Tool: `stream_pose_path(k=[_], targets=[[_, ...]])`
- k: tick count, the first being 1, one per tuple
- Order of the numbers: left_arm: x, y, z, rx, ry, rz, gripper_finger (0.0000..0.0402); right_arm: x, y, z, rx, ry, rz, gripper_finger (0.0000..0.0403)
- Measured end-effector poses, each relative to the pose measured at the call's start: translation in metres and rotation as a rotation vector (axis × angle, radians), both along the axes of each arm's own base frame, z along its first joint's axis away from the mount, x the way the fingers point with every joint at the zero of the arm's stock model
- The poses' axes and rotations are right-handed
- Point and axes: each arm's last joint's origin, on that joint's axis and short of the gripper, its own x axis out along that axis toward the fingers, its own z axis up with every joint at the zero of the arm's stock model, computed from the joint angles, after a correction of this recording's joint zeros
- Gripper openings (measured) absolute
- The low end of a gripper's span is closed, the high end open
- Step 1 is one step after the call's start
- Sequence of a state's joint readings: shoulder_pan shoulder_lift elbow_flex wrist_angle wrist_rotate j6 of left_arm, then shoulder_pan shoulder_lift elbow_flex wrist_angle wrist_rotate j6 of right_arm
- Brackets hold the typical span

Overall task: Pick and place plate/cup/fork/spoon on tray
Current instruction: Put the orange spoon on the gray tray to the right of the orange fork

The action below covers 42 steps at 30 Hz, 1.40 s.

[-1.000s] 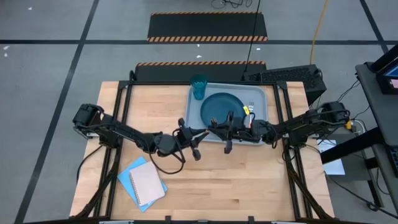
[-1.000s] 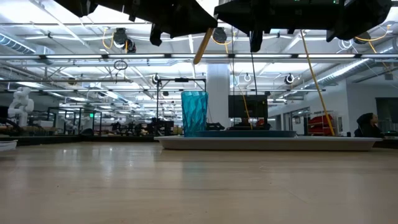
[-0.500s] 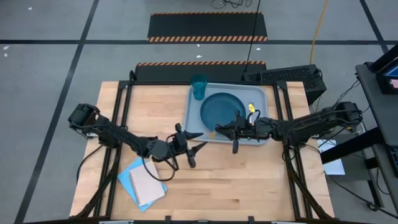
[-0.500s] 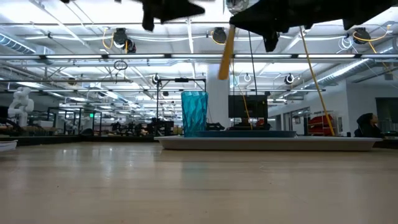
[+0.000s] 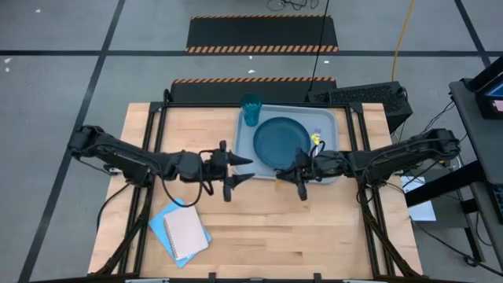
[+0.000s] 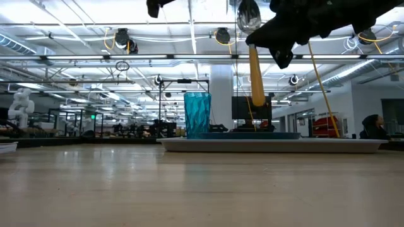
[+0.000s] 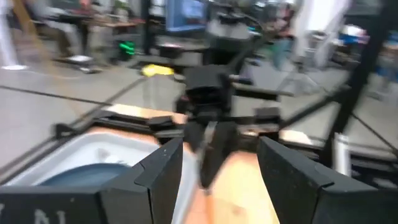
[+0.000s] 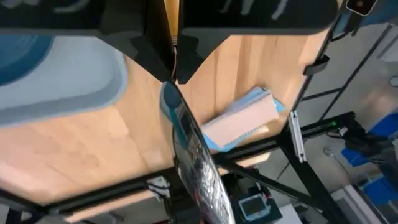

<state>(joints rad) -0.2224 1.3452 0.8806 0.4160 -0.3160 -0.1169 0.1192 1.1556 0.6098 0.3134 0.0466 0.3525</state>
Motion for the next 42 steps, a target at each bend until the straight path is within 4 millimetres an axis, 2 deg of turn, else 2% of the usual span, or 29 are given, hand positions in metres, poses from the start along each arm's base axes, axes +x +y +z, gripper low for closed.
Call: stream_pose_path(k=[3,7,15,20,31,42], targets=[[0.002,0.005,-0.006,0.023,0.058,-0.048,0.021,0.002,0.0,-0.004,0.003,0.023,-0.005,0.0],[0.008,0.007,-0.022,0.151,0.156,-0.027,0.0225,0.005,-0.004,-0.009,0.014,0.048,-0.024,0.0],[0.024,0.014,-0.044,0.176,0.205,0.04,0.0301,0.012,-0.007,-0.022,0.037,0.089,-0.003,0.0],[0.03,0.018,-0.048,0.158,0.191,-0.012,0.0311,0.016,-0.009,-0.025,0.037,0.088,-0.012,0.0],[0.052,0.028,-0.058,0.133,0.022,0.012,0.0237,0.018,-0.015,-0.02,0.039,0.036,-0.035,0.0],[0.061,0.036,-0.074,0.134,0.041,0.038,0.0124,0.019,-0.016,-0.018,0.027,0.016,-0.079,0.0]])
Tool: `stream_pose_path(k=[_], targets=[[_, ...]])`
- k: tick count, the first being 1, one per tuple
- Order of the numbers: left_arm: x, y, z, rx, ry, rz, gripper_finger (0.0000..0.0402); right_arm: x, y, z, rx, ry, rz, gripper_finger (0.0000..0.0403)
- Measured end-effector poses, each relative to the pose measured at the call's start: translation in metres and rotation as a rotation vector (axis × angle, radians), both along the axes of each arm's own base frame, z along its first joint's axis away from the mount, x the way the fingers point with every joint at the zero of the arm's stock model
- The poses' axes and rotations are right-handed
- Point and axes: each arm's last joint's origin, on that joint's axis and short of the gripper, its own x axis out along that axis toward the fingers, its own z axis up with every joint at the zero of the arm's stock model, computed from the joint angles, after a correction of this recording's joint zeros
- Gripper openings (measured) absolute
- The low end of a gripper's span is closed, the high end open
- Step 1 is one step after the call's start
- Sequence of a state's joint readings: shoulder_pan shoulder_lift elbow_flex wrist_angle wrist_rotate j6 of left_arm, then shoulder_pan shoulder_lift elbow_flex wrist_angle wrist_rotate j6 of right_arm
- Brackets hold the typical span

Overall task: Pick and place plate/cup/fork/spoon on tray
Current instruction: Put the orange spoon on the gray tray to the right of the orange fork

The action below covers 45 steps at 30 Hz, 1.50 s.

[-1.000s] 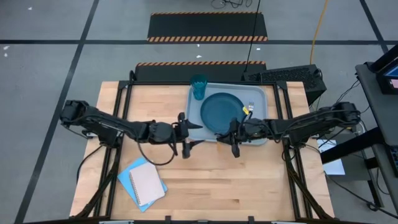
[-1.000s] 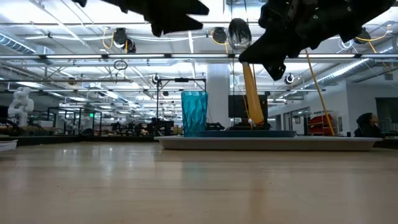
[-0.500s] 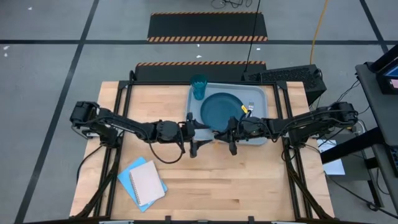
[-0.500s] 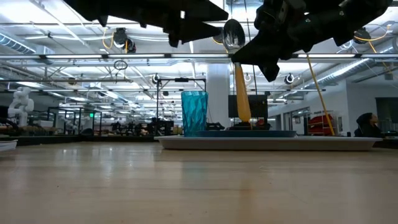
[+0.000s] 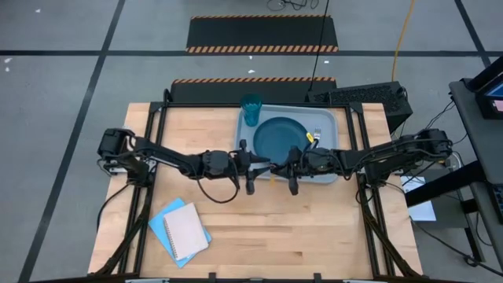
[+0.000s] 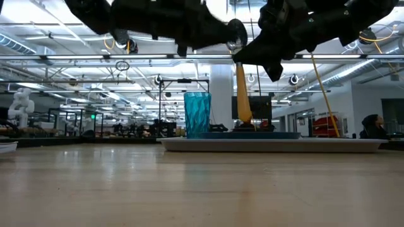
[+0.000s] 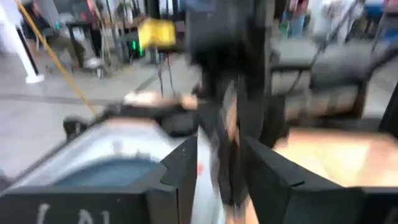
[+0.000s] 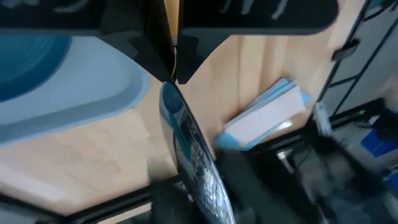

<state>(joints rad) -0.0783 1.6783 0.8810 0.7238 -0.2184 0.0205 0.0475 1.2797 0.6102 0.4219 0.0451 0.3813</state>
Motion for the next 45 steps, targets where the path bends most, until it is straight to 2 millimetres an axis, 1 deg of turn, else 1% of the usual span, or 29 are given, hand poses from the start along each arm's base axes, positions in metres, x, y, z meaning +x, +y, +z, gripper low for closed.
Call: stream_pose_path(k=[1,3,6,11,12,17,19,22,26,28,30,31,35,39,41,45], targets=[[0.001,0.0,-0.004,0.003,0.016,0.001,0.0118,0.0,0.0,0.0,-0.003,-0.005,-0.01,0.0],[0.003,0.002,-0.007,0.007,-0.002,0.006,0.0104,0.0,0.0,0.001,-0.003,-0.016,-0.012,0.0],[0.004,0.002,-0.005,0.015,-0.03,0.008,0.0078,0.0,0.0,0.001,-0.003,-0.015,-0.01,0.0],[0.004,0.002,-0.004,0.031,-0.036,0.008,0.0015,0.0,0.0,0.001,-0.002,-0.016,-0.009,0.0],[0.004,0.002,-0.004,0.034,-0.042,0.008,0.001,0.0,0.0,0.002,-0.002,-0.017,-0.01,0.0],[0.004,0.002,-0.003,0.033,-0.055,0.009,0.0013,0.001,0.0,0.004,-0.002,-0.041,-0.013,0.0001],[0.004,0.002,0.0,0.031,-0.065,0.014,0.0007,0.001,0.0,0.005,-0.01,-0.057,-0.036,0.0009],[0.003,0.002,0.003,0.027,-0.078,0.016,0.0007,0.002,0.003,0.007,-0.035,-0.077,-0.093,0.0037],[-0.001,0.001,0.009,0.033,-0.074,0.047,0.0005,0.001,0.004,0.009,-0.057,-0.097,-0.154,0.0092],[-0.002,0.0,0.012,0.031,-0.081,0.088,0.0005,0.001,0.003,0.013,-0.059,-0.12,-0.176,0.012],[-0.008,-0.001,0.014,0.044,-0.043,0.137,0.0005,0.0,0.005,0.013,-0.072,-0.115,-0.191,0.0145],[-0.01,-0.002,0.017,0.051,-0.054,0.158,0.0005,0.0,0.006,0.013,-0.083,-0.115,-0.212,0.0156],[-0.02,-0.007,0.031,0.104,-0.039,0.228,0.0004,-0.002,0.01,0.015,-0.131,-0.131,-0.344,0.019],[-0.03,-0.011,0.039,0.133,-0.013,0.354,0.0003,-0.003,0.017,0.019,-0.181,-0.166,-0.397,0.0209],[-0.032,-0.012,0.044,0.124,-0.033,0.431,0.0003,-0.003,0.023,0.02,-0.224,-0.182,-0.422,0.0214],[-0.034,-0.014,0.042,0.105,-0.031,0.558,0.0003,0.001,0.038,0.018,-0.342,-0.218,-0.498,0.0215]])
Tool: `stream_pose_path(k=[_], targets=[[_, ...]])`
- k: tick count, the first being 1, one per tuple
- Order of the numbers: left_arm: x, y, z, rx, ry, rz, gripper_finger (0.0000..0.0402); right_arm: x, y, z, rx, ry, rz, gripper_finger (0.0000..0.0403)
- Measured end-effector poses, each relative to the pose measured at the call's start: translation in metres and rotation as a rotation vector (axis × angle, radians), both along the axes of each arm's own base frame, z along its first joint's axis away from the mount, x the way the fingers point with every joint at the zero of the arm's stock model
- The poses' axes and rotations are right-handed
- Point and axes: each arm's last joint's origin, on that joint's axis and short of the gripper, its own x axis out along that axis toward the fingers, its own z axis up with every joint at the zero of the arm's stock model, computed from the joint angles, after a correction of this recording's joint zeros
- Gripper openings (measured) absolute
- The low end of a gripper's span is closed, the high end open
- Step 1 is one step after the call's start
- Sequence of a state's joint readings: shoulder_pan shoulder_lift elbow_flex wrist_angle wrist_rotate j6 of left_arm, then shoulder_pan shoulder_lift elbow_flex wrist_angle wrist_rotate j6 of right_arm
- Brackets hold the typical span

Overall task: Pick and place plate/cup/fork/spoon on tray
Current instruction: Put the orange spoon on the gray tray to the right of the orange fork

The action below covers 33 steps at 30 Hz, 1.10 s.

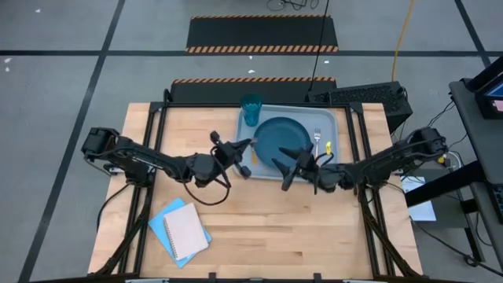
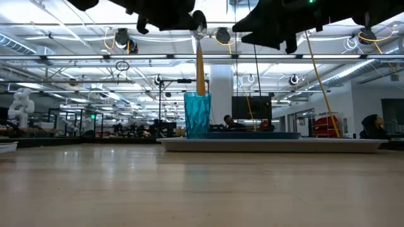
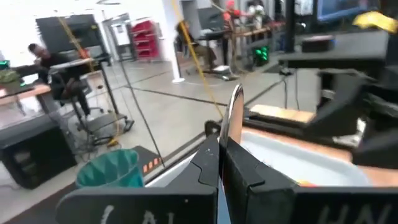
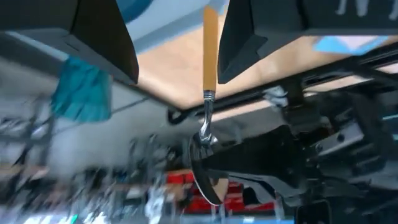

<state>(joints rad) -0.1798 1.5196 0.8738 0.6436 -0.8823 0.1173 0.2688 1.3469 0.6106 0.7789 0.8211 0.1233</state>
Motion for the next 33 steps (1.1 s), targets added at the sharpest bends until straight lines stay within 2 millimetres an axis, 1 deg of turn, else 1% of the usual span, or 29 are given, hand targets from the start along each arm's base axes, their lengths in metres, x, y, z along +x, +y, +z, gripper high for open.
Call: stream_pose_path(k=[4,8,13,17,19,25,31,33], targets=[[0.003,0.002,-0.004,-0.041,-0.036,0.021,0.0003,0.009,0.014,-0.005,-0.115,-0.007,-0.077,0.0215],[0.007,0.001,-0.006,-0.067,-0.092,0.003,0.0003,0.029,0.023,-0.009,-0.197,0.047,-0.096,0.0215],[0.011,-0.005,-0.011,-0.068,-0.112,-0.035,0.0003,0.058,0.026,-0.02,-0.25,0.121,-0.11,0.0214],[0.011,-0.008,-0.01,-0.074,-0.121,-0.043,0.0003,0.073,0.025,-0.027,-0.279,0.16,-0.137,0.0214],[0.011,-0.009,-0.011,-0.066,-0.106,-0.034,0.0003,0.074,0.025,-0.029,-0.298,0.168,-0.154,0.0214],[0.01,-0.011,-0.012,-0.061,-0.092,-0.026,0.0003,0.074,0.025,-0.025,-0.353,0.194,-0.153,0.0214],[0.008,-0.018,-0.013,-0.031,-0.059,-0.011,0.0005,0.074,0.025,-0.026,-0.362,0.205,-0.145,0.0214],[0.006,-0.021,-0.01,-0.022,-0.056,-0.017,0.0003,0.074,0.025,-0.026,-0.366,0.208,-0.143,0.0214]])
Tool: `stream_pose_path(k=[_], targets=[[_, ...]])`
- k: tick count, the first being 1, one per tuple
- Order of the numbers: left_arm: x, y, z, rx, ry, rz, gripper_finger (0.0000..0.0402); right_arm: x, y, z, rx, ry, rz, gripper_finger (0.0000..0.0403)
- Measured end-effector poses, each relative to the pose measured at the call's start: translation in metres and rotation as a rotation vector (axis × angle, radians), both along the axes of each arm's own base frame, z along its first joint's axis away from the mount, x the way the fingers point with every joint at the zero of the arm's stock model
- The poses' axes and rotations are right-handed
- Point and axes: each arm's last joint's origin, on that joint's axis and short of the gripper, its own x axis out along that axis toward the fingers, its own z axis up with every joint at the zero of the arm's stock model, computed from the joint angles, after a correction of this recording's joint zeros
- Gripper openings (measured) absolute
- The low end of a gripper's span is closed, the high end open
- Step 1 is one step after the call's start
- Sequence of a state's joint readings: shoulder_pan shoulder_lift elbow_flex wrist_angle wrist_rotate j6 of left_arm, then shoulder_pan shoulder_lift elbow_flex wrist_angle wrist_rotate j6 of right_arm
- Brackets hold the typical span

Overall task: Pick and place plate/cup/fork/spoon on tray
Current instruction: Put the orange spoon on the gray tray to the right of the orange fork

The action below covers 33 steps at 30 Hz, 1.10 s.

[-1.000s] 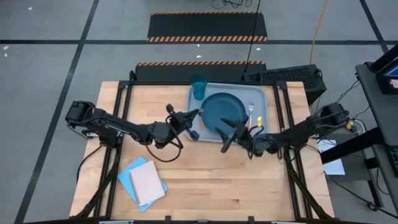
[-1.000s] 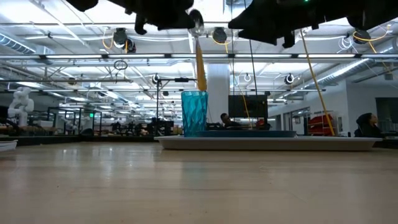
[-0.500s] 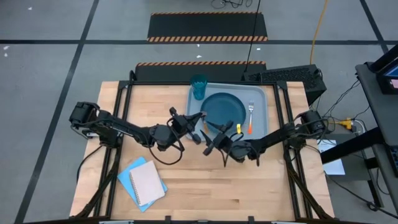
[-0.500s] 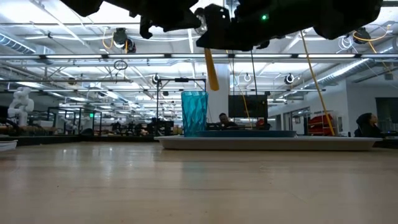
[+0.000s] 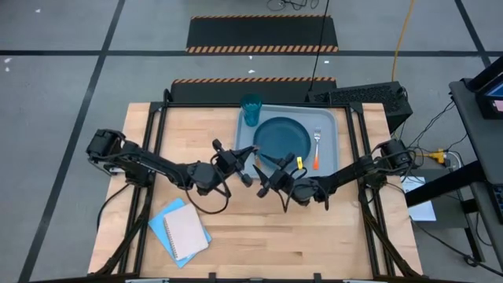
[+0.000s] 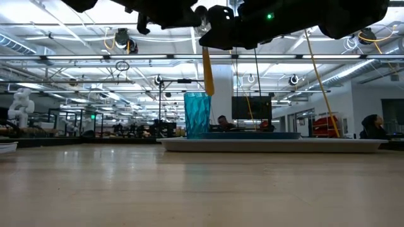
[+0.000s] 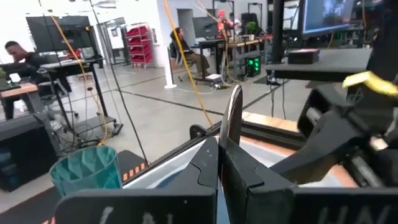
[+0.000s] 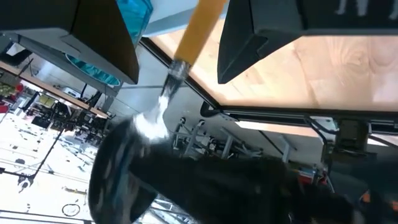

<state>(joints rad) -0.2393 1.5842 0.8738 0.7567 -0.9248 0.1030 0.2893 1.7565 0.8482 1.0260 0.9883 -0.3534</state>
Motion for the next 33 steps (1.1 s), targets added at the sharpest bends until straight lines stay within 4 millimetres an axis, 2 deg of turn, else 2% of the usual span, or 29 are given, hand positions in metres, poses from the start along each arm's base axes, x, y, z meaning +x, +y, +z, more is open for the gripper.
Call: stream_pose_path(k=[8,24,28,33], targets=[[-0.005,-0.001,0.012,-0.002,-0.042,-0.005,0.0004,0.001,-0.003,-0.002,-0.002,0.022,0.01,0.0214],[-0.006,-0.005,0.017,-0.085,-0.159,-0.053,0.0003,-0.001,-0.004,-0.006,-0.04,0.091,-0.087,0.0211],[-0.006,-0.004,0.016,-0.133,-0.196,-0.047,0.0003,-0.002,-0.005,-0.007,-0.066,0.124,-0.127,0.0189],[-0.004,0.001,0.014,-0.178,-0.23,-0.01,0.0003,-0.003,-0.006,-0.007,-0.109,0.168,-0.173,0.014]])
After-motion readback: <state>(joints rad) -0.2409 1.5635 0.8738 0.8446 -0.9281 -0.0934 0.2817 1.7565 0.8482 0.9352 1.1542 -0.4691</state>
